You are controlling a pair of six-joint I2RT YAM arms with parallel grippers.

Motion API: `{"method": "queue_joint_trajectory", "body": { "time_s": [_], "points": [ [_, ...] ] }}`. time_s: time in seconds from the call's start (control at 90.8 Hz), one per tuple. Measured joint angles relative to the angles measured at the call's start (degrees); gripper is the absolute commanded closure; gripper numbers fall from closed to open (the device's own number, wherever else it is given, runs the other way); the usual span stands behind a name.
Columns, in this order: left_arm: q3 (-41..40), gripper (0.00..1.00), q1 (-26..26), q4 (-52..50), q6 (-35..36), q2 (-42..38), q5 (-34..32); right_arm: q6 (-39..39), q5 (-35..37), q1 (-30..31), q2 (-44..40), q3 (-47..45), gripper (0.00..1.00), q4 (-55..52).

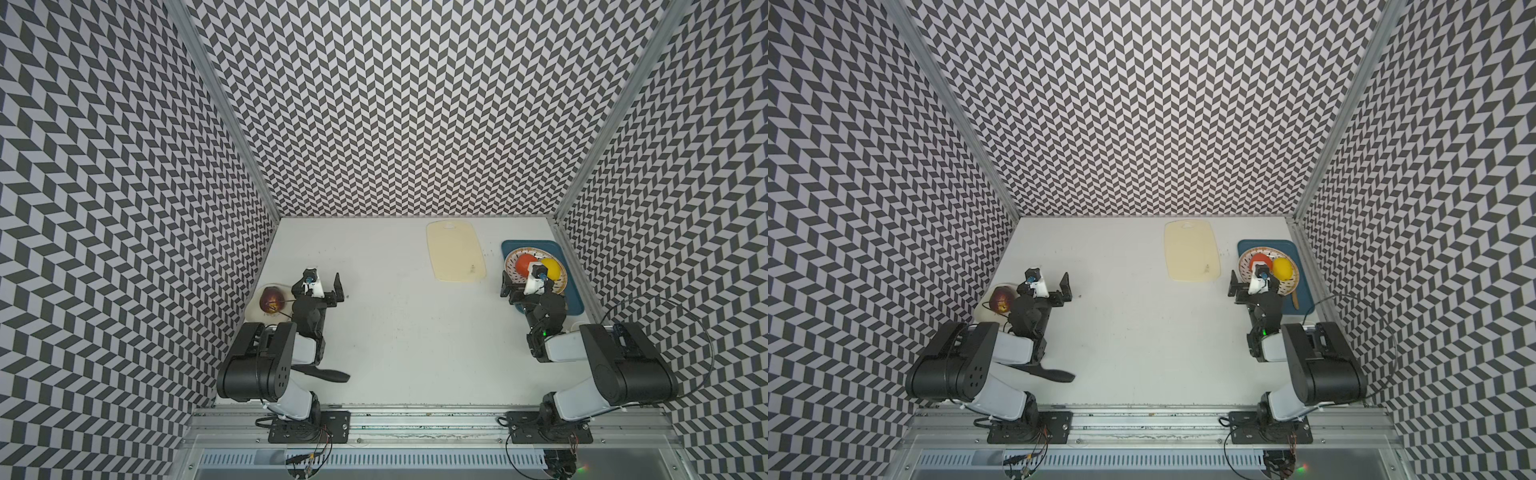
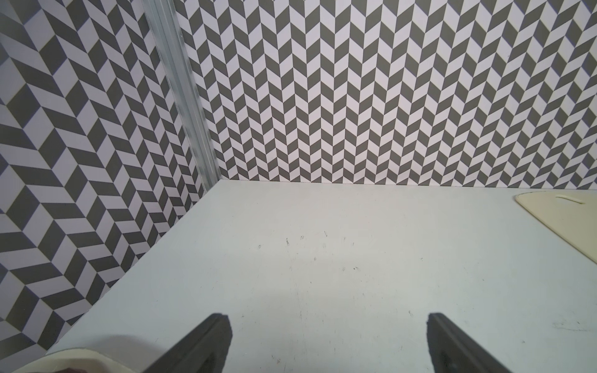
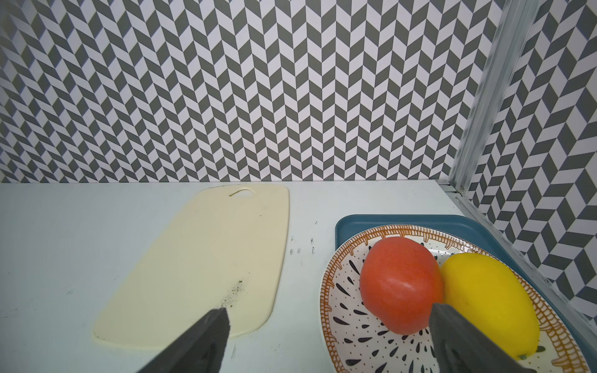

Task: Align the knife with the edge of the cutting board
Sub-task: Adjust the work surface at the center of the board.

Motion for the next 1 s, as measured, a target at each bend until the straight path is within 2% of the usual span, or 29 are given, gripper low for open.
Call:
{"method": "queue_joint_trajectory", "body": {
  "time_s": [0.132,0.264,0.352,0.43,0.529,0.639,0.793,0.87,1.002],
  "points": [
    [2.4,0.0,-0.2,-5.8,-0.9,-1.6,-2.7,0.0,1.9,0.8,-0.7,0.0,0.0,-0.4],
    [10.8,0.0,-0.3,-19.3,-3.0,-7.8,-8.3,-0.1,5.7,3.2,-8.9,0.0,0.0,-6.7],
    [17.7,0.0,-0.3,-27.5,-5.4,-12.3,-10.9,4.4,8.4,4.5,-17.7,0.6,0.0,-11.4],
    [21.6,0.0,-0.3,-31.2,-6.9,-16.0,-11.2,8.5,8.0,4.5,-24.0,3.6,0.0,-16.6],
    [23.3,0.0,-0.4,-34.6,-13.4,-20.8,-14.7,15.6,5.4,4.5,-26.8,8.8,0.0,-20.4],
    [23.8,0.0,0.5,-40.6,-22.9,-24.4,-18.1,23.7,1.1,4.5,-26.0,13.8,0.0,-26.3],
    [26.2,0.03,0.3,-50.7,-33.4,-25.1,-20.5,27.9,-6.6,4.6,-20.3,19.7,0.0,-33.6],
    [26.3,0.03,-3.1,-54.9,-38.6,-24.7,-23.2,29.0,-9.7,4.9,-15.7,22.9,0.0,-37.3],
    [25.5,0.0,-13.0,-57.4,-43.3,-21.7,-28.0,29.8,-12.3,6.6,-6.3,29.2,0.0,-44.3]
  ]
}}
